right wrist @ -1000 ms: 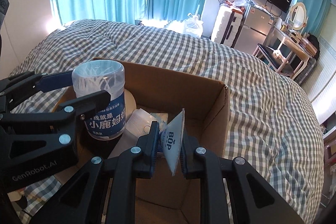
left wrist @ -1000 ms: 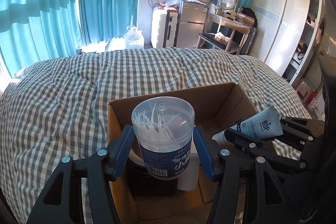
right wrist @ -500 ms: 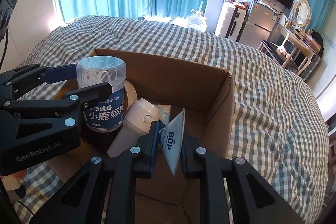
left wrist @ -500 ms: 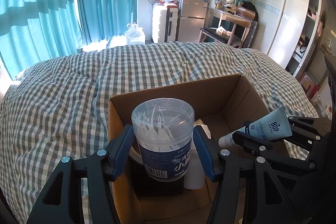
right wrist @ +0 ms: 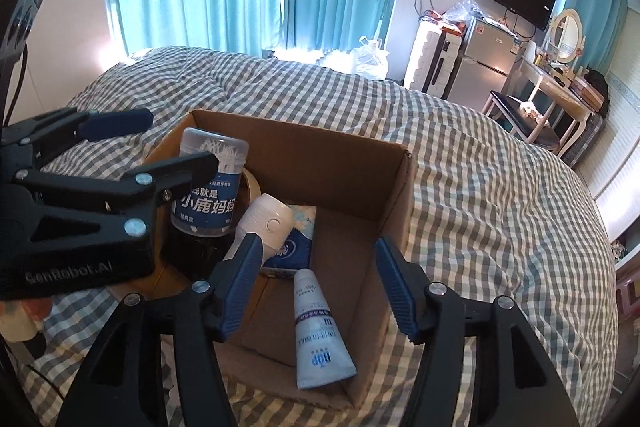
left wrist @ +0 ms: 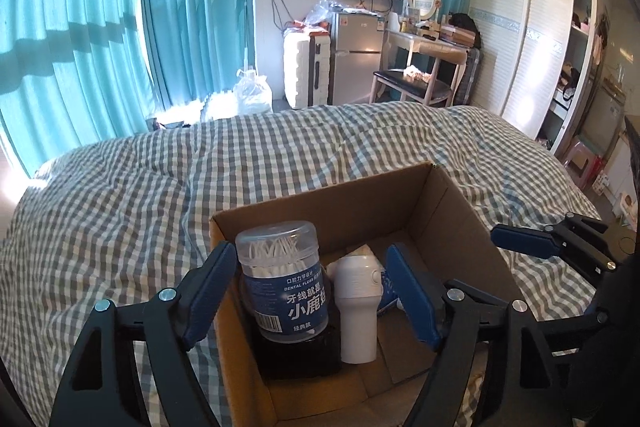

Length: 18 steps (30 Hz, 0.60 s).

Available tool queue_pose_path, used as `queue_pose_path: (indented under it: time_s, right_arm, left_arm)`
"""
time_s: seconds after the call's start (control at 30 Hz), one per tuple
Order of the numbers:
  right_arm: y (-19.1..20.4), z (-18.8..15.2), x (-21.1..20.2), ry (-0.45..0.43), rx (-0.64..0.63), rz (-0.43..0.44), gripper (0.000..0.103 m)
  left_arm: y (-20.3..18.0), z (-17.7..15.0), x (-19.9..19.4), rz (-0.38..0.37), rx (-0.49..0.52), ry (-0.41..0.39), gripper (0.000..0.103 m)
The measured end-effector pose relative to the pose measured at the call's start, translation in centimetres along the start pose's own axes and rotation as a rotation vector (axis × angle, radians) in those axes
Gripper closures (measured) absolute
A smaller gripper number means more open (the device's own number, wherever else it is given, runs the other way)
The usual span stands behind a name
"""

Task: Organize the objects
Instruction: 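Lower swab jar and toothpaste into the box and open both grippers, then withdraw both grippers from the box toward the remaining items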

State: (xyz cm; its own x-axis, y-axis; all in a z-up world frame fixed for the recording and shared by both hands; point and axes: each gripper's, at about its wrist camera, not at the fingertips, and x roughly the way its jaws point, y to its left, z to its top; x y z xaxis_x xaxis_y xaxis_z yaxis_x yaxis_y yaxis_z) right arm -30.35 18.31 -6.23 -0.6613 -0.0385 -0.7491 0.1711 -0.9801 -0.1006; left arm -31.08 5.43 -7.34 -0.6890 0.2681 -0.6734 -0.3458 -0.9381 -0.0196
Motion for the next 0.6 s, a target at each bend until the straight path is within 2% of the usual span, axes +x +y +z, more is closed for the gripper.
queue_pose_path:
  time_s: [0.2,0.3,0.6]
  right_arm:
    - [-1.2,-1.1,-3.7,-0.038,0.026,-0.015,0.042]
    - [-1.5,-1.5,-6.2,-0.072,0.037,-0.018,0.040]
    - [-0.8,-3.2,-14.6,-0.145,0.061,-0.035,0.033]
  left_arm:
    - [-0.4,0.2,-3.0,0.026,-0.003,-0.003,0.021]
    - [-0.3,0.0,-6.1,0.048,-0.005,-0.030,0.015]
    - [-1.0,-1.8,-14.9,0.097,-0.028,-0.098,0.008]
